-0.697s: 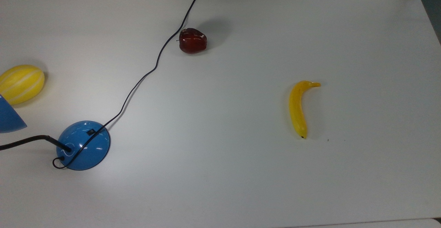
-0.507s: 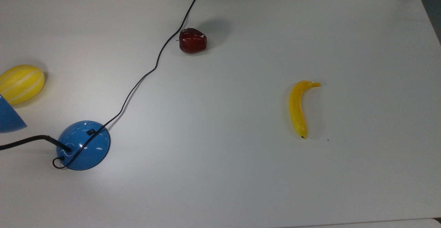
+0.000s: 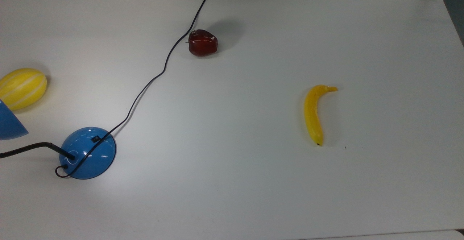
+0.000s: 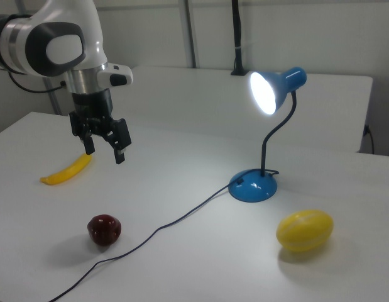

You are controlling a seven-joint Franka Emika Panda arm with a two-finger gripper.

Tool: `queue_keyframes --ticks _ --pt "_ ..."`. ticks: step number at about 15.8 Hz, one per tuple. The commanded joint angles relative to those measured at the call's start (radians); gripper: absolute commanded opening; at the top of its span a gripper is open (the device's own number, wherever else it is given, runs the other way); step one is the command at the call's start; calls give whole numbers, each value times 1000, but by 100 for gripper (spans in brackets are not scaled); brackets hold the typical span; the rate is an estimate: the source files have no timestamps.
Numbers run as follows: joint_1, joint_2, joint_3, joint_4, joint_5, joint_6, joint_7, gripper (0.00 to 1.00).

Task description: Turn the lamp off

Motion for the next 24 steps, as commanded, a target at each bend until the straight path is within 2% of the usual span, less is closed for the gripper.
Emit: queue_keyframes --ticks 1,2,4,8,9,10,14,16,20,24 --pt "-1 12 0 29 3 -25 -4 100" --pt "-1 12 0 30 9 -28 -4 100" --pt "-1 12 0 30 10 -42 -6 77" --pt "-1 12 0 30 19 -28 -6 14" --pt "-3 15 0 30 32 -22 -6 5" --pt "-7 16 -2 30 45 -8 -6 0" --pt "-10 38 -5 30 48 108 -3 0" --pt "-10 64 -5 30 46 177 45 0" --pt "-21 141 -12 30 40 366 122 0" --pt "-64 239 -14 52 36 528 125 0"
